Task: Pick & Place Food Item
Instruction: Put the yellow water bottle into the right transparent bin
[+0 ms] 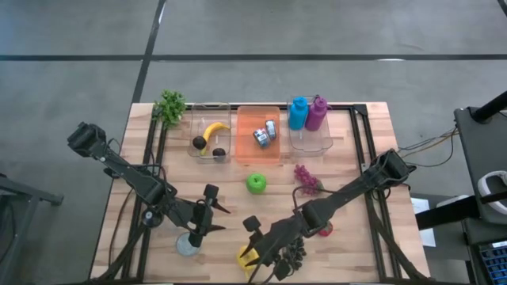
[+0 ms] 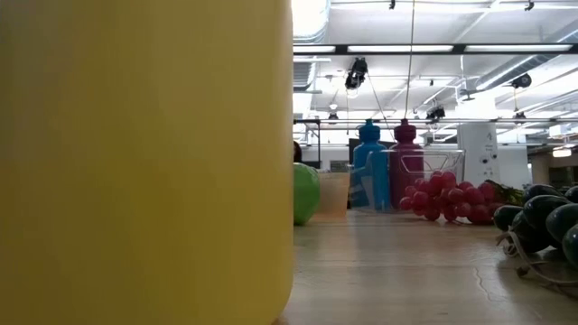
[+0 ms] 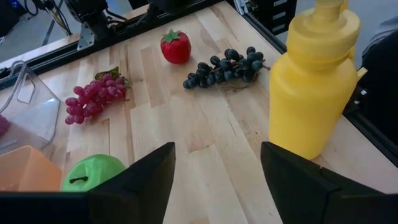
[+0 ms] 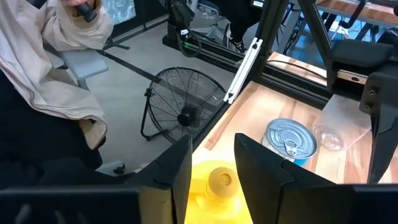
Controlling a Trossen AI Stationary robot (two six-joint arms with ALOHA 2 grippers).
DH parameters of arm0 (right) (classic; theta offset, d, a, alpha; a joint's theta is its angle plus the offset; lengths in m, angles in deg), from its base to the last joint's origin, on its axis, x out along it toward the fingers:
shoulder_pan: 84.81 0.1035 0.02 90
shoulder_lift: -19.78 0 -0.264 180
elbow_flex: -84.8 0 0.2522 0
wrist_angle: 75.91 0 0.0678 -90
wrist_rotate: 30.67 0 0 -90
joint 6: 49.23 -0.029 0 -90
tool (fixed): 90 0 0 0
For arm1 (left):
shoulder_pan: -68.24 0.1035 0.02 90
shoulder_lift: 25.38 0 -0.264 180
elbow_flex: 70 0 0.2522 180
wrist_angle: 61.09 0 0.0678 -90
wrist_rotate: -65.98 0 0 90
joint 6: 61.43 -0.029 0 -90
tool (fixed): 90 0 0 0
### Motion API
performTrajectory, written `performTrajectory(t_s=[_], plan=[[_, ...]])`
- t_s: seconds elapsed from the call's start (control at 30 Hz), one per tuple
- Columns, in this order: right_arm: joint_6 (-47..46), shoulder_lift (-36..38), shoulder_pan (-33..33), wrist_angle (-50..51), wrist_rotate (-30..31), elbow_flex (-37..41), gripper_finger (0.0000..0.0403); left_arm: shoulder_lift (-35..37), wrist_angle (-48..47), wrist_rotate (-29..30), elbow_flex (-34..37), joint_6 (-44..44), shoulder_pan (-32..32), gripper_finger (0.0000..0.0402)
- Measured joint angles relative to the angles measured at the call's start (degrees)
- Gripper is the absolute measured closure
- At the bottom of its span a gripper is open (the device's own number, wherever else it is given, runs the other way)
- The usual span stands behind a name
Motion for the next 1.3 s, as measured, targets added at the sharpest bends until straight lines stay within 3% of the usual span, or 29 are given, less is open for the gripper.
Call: performTrajectory(t_s=[0.37,0.9,1.3], plan=[[-0.2,-0.9,-1.0,2.1,0.1,0.0,0.0265,0.0,0.0,0.0,0.0,0.0,0.0,0.0169],[-0.1,-0.9,-1.0,3.1,-0.2,0.0,0.0344,0.0,0.0,0.0,0.0,0.0,0.0,0.0161],[0.0,-0.7,-1.0,3.3,-0.1,0.0,0.0338,0.0,0.0,0.0,0.0,0.0,0.0,0.0164]])
